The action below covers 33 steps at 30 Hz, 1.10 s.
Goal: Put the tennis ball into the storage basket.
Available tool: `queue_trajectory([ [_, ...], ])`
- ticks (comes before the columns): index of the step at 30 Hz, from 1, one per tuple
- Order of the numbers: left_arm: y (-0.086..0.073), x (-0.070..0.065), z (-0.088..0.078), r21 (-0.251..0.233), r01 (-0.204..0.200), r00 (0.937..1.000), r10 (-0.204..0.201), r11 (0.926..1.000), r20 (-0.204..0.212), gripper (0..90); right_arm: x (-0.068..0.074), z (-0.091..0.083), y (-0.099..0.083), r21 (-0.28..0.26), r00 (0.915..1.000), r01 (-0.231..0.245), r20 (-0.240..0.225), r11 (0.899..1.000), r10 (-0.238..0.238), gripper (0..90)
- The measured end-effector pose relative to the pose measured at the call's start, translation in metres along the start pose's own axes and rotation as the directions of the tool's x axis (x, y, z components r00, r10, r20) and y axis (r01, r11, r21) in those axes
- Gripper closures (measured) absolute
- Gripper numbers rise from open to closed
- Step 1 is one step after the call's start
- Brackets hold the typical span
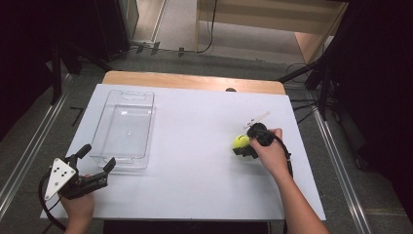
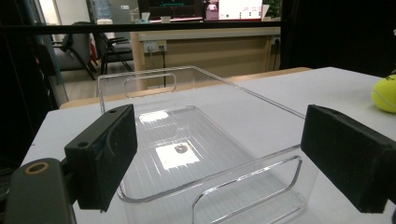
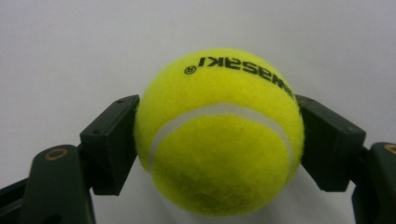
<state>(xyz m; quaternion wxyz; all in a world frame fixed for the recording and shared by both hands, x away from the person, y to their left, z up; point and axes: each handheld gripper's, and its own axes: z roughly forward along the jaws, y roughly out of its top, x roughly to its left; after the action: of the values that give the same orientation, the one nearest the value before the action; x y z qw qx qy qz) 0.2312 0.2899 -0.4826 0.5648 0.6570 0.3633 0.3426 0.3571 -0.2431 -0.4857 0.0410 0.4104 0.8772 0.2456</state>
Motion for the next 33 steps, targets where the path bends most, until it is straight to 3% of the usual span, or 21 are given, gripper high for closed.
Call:
queue_trajectory([
  [10, 0.0, 0.0, 0.0, 0.0, 0.001, 1.0, -0.001, 1.0, 0.001, 11.3, 0.0, 0.002, 0.001, 0.001, 0.9998, -0.002, 0.021, 1.0, 0.002, 22.6],
  [17, 0.0, 0.0, 0.0, -0.001, 0.002, 1.0, -0.002, 1.0, 0.003, 11.3, 0.0, 0.002, 0.0, -0.006, 1.0, -0.001, 0.007, 1.0, 0.001, 23.0],
  [33, 0.0, -0.001, 0.0, -0.001, 0.002, 1.0, -0.002, 1.0, 0.005, 11.3, 0.003, -0.009, 0.01, -0.024, 0.9999, 0.0, 0.015, 1.0, 0.001, 23.0],
])
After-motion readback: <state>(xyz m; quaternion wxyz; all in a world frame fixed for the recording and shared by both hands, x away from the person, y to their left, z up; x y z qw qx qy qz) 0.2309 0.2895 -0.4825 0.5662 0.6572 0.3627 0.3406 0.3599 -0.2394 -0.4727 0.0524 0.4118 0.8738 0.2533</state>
